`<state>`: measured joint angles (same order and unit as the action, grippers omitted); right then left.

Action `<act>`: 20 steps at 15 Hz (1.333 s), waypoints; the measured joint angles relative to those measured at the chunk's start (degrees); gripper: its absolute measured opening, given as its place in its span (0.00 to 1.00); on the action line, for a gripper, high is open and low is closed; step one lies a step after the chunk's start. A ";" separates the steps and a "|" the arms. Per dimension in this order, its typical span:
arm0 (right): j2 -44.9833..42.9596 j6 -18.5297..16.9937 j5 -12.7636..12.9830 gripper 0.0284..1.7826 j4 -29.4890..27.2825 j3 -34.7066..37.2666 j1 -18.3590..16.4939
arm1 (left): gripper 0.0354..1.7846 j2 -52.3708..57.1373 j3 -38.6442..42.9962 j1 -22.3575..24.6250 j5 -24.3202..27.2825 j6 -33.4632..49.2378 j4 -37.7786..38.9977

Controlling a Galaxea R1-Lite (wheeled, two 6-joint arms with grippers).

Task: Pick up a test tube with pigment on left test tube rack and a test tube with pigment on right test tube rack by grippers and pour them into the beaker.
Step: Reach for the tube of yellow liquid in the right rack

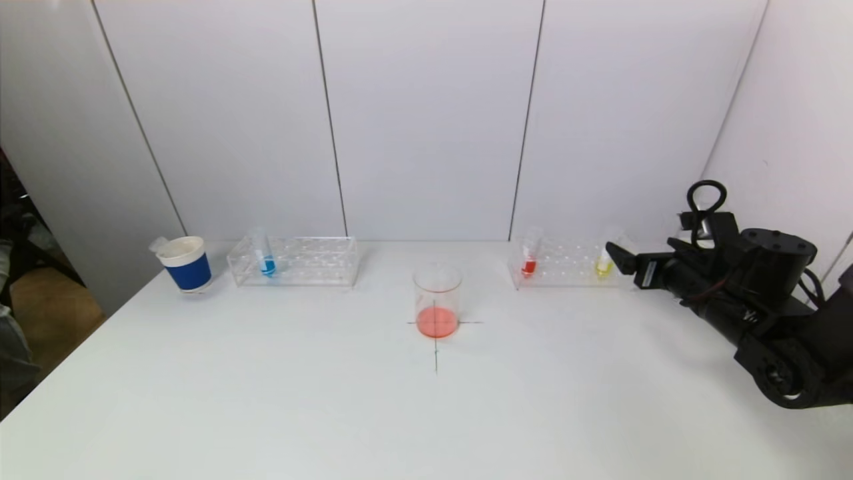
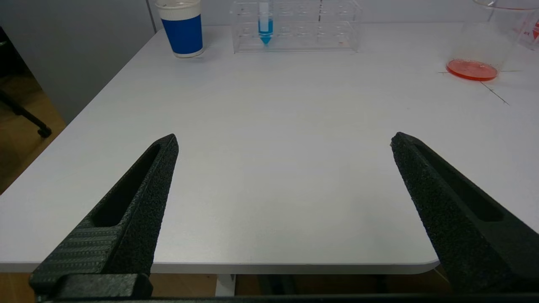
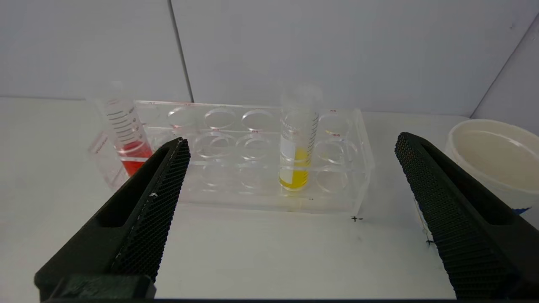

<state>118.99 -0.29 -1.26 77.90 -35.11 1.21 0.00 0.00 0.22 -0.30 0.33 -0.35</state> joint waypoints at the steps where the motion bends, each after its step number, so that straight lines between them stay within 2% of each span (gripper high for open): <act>1: 1.51 0.00 0.21 0.99 0.52 -0.80 0.00 | 0.99 0.00 0.00 0.00 0.00 0.00 0.00; 11: 12.02 0.02 1.74 0.99 2.15 -9.90 -0.33 | 0.99 -0.02 0.00 0.02 -0.02 -0.02 0.00; 20: 15.13 0.05 1.88 0.99 1.37 -14.36 -0.44 | 0.99 -0.02 0.00 0.02 0.01 -0.02 0.00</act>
<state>134.12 -0.24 0.62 79.26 -49.47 0.77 -0.02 0.00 0.24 -0.29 0.30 -0.35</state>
